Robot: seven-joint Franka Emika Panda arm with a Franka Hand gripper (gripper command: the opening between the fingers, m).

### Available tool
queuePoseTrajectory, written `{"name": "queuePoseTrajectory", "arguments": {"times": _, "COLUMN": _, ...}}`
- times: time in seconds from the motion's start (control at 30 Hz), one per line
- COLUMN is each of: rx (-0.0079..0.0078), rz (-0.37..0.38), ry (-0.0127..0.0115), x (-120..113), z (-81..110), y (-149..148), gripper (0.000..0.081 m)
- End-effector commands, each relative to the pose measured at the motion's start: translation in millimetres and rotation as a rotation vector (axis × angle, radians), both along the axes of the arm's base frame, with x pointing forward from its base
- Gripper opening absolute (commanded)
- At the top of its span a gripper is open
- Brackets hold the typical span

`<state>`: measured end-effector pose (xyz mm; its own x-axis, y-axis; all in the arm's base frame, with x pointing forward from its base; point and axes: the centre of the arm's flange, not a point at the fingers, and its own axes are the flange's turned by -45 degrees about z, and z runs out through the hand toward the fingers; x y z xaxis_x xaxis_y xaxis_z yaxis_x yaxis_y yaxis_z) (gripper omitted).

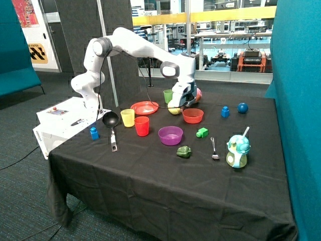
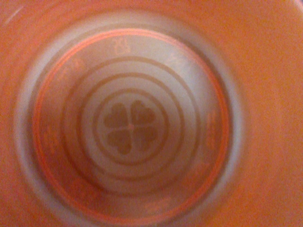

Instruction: Place the bowl on the plate and the cup in the bowl matching the color

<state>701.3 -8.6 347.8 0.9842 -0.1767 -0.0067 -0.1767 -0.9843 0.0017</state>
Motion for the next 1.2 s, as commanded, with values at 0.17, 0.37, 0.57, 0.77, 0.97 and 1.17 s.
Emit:
{"name": "queuePoseTrajectory", "arguments": {"times": 0.17, "rx": 0.0006, "rz": 0.032, "ry": -0.0069, "x": 13, "z": -9.7, "y": -2, "gripper": 0.052}}
{"name": "queuePoseTrajectory", "arguments": {"times": 0.37, "rx": 0.0007, "rz": 0.038, "ry": -0.0069, "x": 18, "z": -13.8, "y": -7, "gripper": 0.0513}}
{"name": "queuePoseTrajectory", "arguments": {"times": 0.57, "rx": 0.0007, "rz": 0.038, "ry": -0.0069, "x": 13, "z": -18.2, "y": -14, "gripper": 0.052}}
{"name": "queuePoseTrajectory", "arguments": {"times": 0.77, "rx": 0.0007, "rz": 0.05, "ry": -0.0069, "x": 14, "z": -15.7, "y": -16, "gripper": 0.0521}}
{"name": "queuePoseTrajectory", "arguments": {"times": 0.97, "rx": 0.0007, "rz": 0.06, "ry": -0.0069, "x": 20, "z": -15.5, "y": -18, "gripper": 0.0509}}
{"name": "queuePoseTrajectory", "arguments": {"times": 1.17, "rx": 0.0007, "rz": 0.06, "ry": -0.0069, "x": 18, "z": -23.6, "y": -22, "gripper": 0.0503}}
